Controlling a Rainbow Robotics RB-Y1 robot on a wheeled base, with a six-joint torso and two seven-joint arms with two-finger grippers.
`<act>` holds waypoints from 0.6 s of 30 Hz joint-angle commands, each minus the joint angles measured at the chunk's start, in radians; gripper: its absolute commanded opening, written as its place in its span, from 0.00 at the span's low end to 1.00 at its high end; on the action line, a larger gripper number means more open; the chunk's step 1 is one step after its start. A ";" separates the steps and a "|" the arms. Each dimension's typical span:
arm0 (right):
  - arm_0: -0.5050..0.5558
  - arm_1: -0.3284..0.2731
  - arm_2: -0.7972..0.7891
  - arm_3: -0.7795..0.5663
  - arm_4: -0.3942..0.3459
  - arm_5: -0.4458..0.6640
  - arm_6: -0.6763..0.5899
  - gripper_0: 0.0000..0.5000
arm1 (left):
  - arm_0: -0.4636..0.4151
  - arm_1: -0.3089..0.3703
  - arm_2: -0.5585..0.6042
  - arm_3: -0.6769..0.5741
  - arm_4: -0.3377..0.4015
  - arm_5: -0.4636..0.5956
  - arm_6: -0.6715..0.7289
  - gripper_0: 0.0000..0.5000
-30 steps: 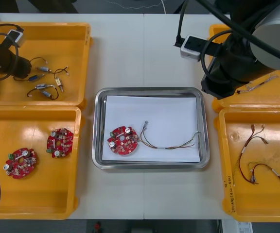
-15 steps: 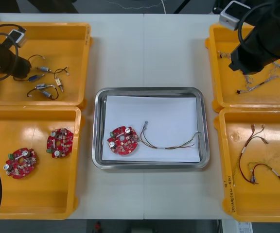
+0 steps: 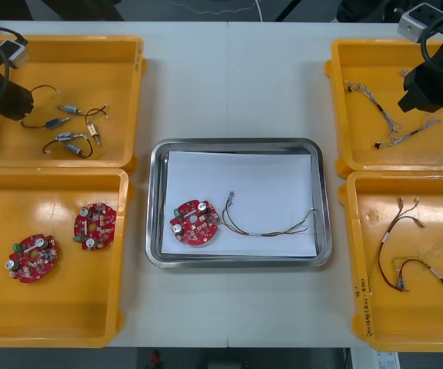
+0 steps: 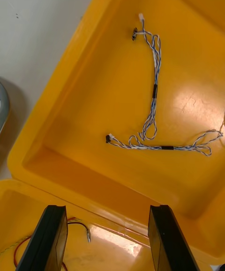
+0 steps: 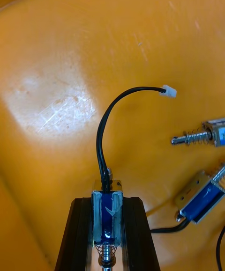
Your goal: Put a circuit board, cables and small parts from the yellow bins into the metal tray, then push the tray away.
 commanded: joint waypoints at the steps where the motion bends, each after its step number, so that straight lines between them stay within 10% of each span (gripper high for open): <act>1: -0.031 -0.034 -0.041 0.077 0.015 -0.007 0.044 1.00 | -0.038 0.055 0.015 -0.111 -0.097 0.087 0.117 0.00; 18: -0.212 -0.034 -0.068 0.433 0.020 -0.148 0.118 1.00 | 0.054 0.053 0.029 -0.459 -0.150 0.348 0.416 0.00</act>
